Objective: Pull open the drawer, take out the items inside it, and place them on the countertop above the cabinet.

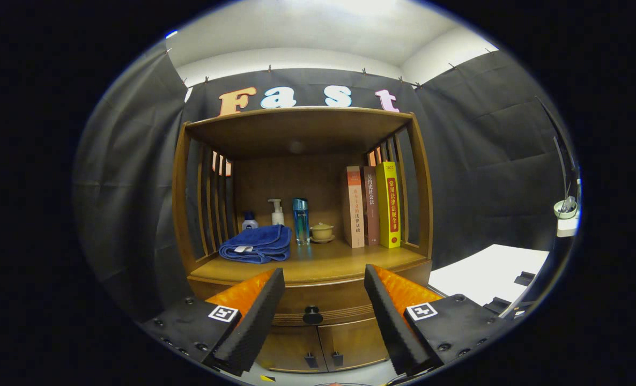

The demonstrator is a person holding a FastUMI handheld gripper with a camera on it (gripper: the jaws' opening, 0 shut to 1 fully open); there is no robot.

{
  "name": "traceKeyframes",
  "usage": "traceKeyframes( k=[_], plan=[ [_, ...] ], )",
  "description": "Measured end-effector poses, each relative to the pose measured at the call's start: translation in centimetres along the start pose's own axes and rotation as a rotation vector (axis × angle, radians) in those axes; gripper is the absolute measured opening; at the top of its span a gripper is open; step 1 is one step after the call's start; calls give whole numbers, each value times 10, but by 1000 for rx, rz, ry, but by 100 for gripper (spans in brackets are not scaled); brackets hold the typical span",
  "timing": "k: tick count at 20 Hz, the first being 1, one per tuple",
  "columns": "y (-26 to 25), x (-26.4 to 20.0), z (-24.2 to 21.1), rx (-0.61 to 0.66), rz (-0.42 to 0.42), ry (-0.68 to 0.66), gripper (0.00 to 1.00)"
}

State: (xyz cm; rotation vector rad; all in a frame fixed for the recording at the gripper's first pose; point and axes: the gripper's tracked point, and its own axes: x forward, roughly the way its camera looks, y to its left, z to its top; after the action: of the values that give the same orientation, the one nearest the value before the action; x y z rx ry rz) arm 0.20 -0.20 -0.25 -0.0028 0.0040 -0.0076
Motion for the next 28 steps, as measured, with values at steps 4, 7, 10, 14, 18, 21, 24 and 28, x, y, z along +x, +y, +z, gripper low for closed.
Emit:
traceKeyframes(
  k=[4,7,10,14,18,21,24,28],
  plan=[
    [0,1,-3,-2,1,3,98],
    [3,2,-5,1,6,4,98],
    [9,2,-10,-1,22,3,98],
    [23,14,-26,-28,61,-25,98],
    [36,28,-80,5,89,19,98],
    [46,42,-119,-1,101,61,98],
    [44,59,-162,-31,100,102,98],
    [32,81,-196,-42,83,156,99]
  ],
)
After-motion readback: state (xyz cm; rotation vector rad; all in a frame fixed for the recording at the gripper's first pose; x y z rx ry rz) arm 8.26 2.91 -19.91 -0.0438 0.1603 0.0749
